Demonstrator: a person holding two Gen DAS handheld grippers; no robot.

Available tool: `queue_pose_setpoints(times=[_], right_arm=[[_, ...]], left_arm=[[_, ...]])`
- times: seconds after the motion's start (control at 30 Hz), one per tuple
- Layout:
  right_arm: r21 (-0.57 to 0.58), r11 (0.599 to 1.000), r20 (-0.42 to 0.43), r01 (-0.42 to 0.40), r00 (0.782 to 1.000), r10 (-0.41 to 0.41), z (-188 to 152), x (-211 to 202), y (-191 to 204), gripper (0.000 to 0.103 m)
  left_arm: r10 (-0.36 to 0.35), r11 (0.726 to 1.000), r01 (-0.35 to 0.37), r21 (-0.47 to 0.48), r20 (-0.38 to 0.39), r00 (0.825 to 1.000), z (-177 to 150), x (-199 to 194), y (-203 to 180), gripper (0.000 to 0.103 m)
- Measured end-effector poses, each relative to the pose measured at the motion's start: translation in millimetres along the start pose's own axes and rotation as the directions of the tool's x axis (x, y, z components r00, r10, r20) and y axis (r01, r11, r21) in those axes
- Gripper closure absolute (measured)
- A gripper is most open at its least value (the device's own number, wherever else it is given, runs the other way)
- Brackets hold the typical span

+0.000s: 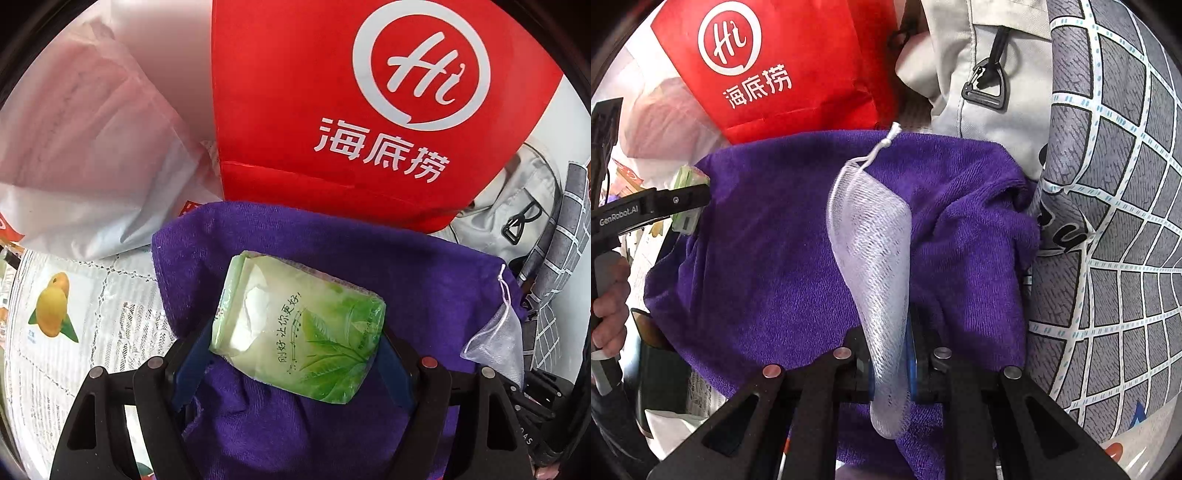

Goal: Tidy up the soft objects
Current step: 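Place the tissue pack on the purple towel with the left tool while the right tool places the mesh bag, then grasp the yellow pouch with black straps with the right tool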

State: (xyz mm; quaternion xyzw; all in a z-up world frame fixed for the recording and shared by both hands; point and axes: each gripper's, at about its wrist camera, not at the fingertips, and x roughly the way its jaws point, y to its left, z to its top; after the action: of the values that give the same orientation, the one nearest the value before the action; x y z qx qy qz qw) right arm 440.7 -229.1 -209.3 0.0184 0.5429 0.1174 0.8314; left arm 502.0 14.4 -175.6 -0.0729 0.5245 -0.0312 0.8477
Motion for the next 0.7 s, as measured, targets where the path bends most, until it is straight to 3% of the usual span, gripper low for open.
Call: queue_pose_setpoints(times=[0.13,0.2,0.3,0.4,0.53,0.7], right_arm=[[-0.01,1.0,0.002,0.0,1.0,0.0,-2.4,-2.0,-1.1,0.087],[-0.017,1.0,0.003,0.007,1.0,-0.007,2.4,0.1,0.7,0.075],[-0.029,1.0,0.014,0.004,1.0,-0.004,3.0,-0.3,6.1,0.057],[-0.029,0.999,0.029,0.017,0.999,-0.016,4.8,-3.7,11.3,0.042],[-0.031,0.999,0.048,0.033,0.998,-0.032,6.9,-12.2,7.4,0.038],[-0.017,0.998,0.122,0.065,0.991,-0.062,4.6,-38.9,8.5,0.037]], left_arm=[[-0.014,1.0,0.014,-0.014,-0.015,1.0,2.5,5.3,1.9,0.023],[-0.015,1.0,0.015,-0.017,-0.022,1.0,4.2,7.7,2.6,0.022],[0.009,1.0,-0.009,-0.004,-0.012,1.0,6.1,10.0,-1.1,0.01],[0.021,1.0,-0.021,-0.004,-0.004,1.0,6.7,7.1,-4.9,0.009],[0.018,1.0,-0.018,-0.012,-0.001,1.0,4.1,-5.1,-5.0,0.009],[0.01,0.999,-0.008,-0.034,0.061,0.998,-7.1,-39.8,0.0,0.009]])
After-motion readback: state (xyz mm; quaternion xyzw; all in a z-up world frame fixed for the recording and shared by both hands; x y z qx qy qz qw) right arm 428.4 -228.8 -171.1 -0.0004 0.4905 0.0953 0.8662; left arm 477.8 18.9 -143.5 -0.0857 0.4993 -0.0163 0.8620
